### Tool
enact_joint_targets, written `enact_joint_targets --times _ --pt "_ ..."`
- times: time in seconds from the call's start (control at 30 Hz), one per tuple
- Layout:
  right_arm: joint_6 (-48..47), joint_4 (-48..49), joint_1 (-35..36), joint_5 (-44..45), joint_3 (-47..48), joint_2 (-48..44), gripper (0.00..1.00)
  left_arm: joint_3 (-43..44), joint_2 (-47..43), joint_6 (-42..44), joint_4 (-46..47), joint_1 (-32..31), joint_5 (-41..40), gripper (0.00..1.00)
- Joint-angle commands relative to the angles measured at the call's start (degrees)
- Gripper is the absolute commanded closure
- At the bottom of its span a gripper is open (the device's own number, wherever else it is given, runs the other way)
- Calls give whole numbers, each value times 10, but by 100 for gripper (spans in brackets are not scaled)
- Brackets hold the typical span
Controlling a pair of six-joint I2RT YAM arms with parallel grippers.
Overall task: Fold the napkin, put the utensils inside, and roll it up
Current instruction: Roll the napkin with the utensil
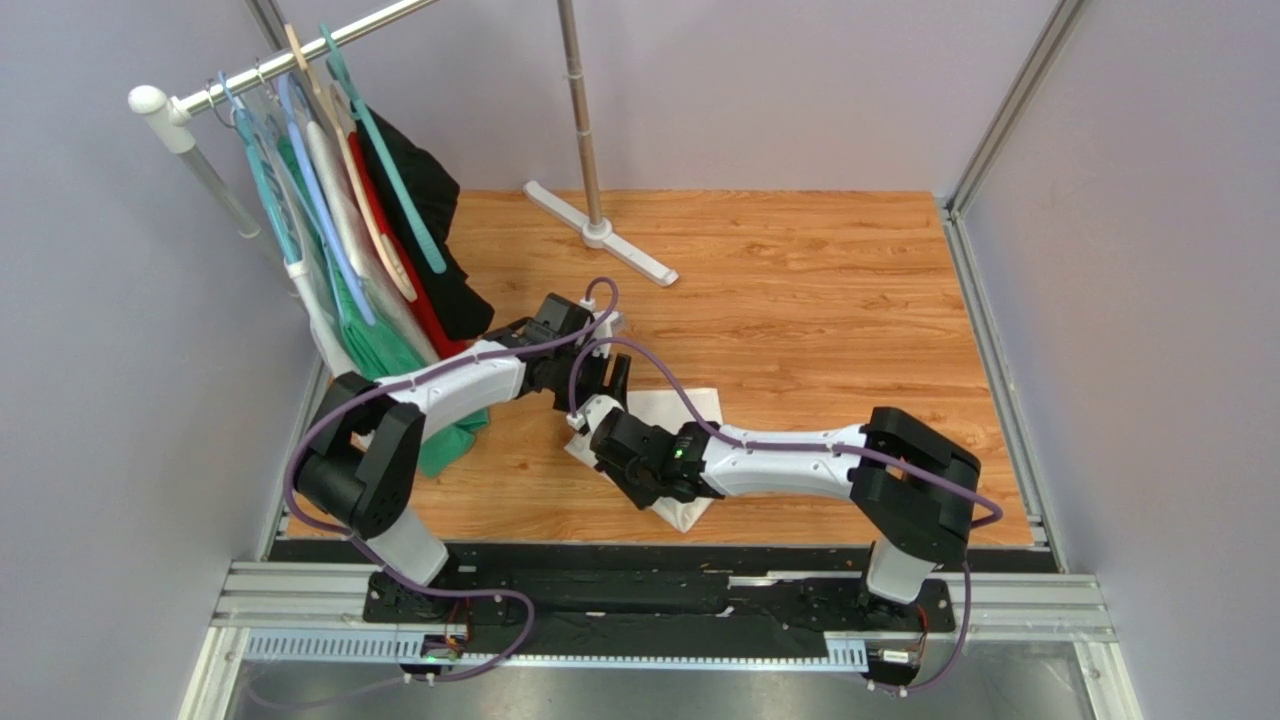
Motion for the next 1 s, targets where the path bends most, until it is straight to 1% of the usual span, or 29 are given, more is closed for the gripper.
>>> enact_joint_targets --times 0.0,0.2,0.3,0.5,0.57,0.6,0.63,0.7,0.8,0.83,0.97 --pt "42 -86 -7 -87 -28 20 100 38 -65 -24 20 34 20 27" --pt "50 -70 -13 -78 -41 3 100 51 -39 -17 -22 44 12 26" --pt "52 -41 -14 -69 -65 -10 100 45 -27 -25 -26 45 0 26" --pt "62 -23 -11 -55 -79 -7 100 55 23 -39 -26 45 -11 24" --pt "67 -24 -12 -56 -78 -5 100 45 17 -54 10 46 -24 24" --pt "67 -22 -13 -61 -77 -2 100 39 12 -69 20 47 -44 24" --pt "69 -19 -13 -77 -79 -2 100 39 3 -76 33 54 -52 23" --pt "73 -16 -15 -88 -79 -6 100 43 -2 -90 39 64 -63 22" --pt "77 -14 -22 -91 -82 -23 100 47 -7 -108 51 97 -60 22" --pt "79 -12 -25 -116 -84 -27 100 46 -14 -110 57 102 -64 21" --pt "81 -2 -47 -149 -92 -52 100 27 -47 -115 66 115 -96 21"
